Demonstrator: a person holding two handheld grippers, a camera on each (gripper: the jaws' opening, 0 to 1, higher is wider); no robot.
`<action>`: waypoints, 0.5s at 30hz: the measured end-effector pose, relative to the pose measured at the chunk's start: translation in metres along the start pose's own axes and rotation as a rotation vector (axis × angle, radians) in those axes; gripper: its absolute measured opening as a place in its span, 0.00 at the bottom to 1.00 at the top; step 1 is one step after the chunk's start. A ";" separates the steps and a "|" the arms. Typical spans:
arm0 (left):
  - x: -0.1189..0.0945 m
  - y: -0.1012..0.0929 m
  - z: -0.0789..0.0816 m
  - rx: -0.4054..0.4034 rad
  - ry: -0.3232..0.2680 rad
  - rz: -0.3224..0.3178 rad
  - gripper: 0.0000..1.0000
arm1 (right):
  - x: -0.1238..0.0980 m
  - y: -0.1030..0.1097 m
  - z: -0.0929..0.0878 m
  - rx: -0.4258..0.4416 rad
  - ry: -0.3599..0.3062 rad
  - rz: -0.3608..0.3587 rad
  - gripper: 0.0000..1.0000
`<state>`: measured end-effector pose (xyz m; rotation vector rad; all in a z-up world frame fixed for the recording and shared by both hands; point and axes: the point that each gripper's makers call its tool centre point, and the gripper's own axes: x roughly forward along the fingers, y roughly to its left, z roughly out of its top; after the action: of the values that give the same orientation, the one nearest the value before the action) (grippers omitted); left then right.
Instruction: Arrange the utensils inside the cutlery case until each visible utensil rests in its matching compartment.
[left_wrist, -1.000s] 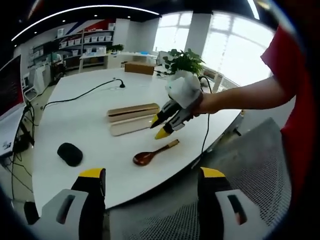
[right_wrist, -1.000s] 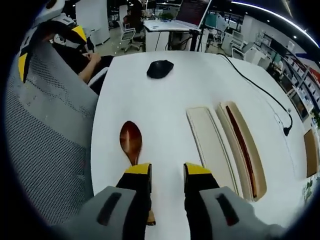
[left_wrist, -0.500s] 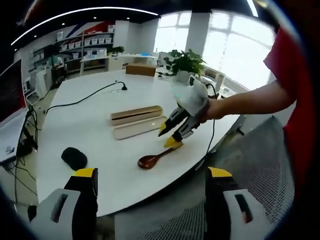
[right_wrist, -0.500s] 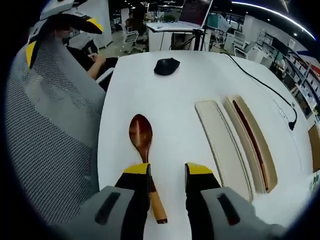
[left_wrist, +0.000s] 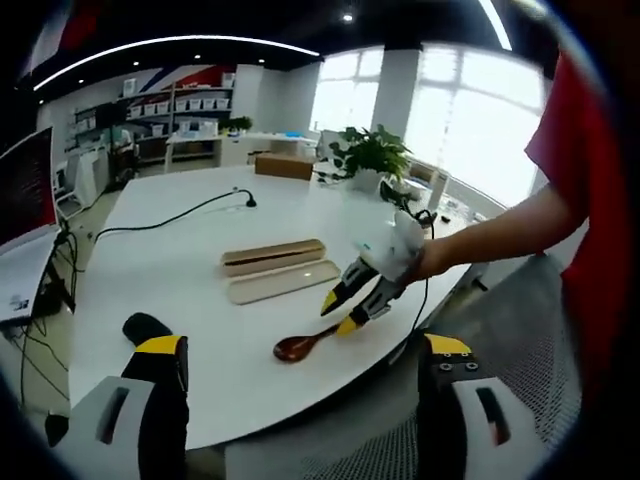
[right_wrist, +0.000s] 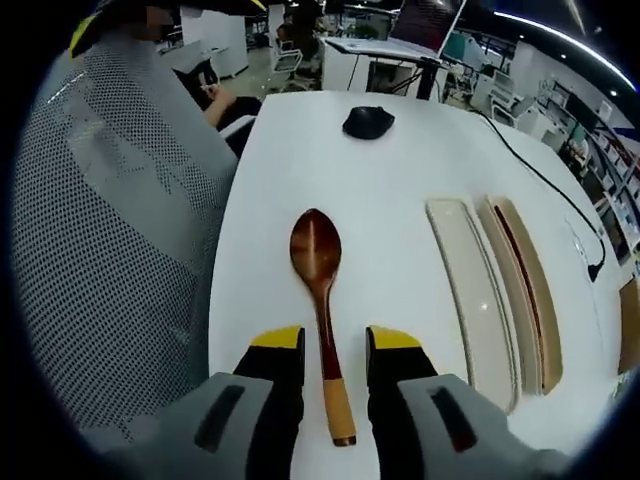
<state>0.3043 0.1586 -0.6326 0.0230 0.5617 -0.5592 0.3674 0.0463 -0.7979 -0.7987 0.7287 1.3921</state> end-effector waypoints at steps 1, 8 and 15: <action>0.000 -0.001 0.002 0.008 -0.009 -0.001 0.96 | 0.001 0.001 -0.001 0.004 0.003 0.009 0.21; 0.001 -0.005 0.008 0.024 -0.045 -0.024 0.93 | 0.005 -0.002 -0.003 -0.013 0.019 0.015 0.18; 0.001 0.000 0.002 0.000 -0.007 -0.004 0.94 | 0.009 -0.001 -0.005 -0.046 0.040 0.016 0.14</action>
<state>0.3064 0.1574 -0.6315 0.0203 0.5554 -0.5626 0.3695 0.0470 -0.8084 -0.8606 0.7372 1.4152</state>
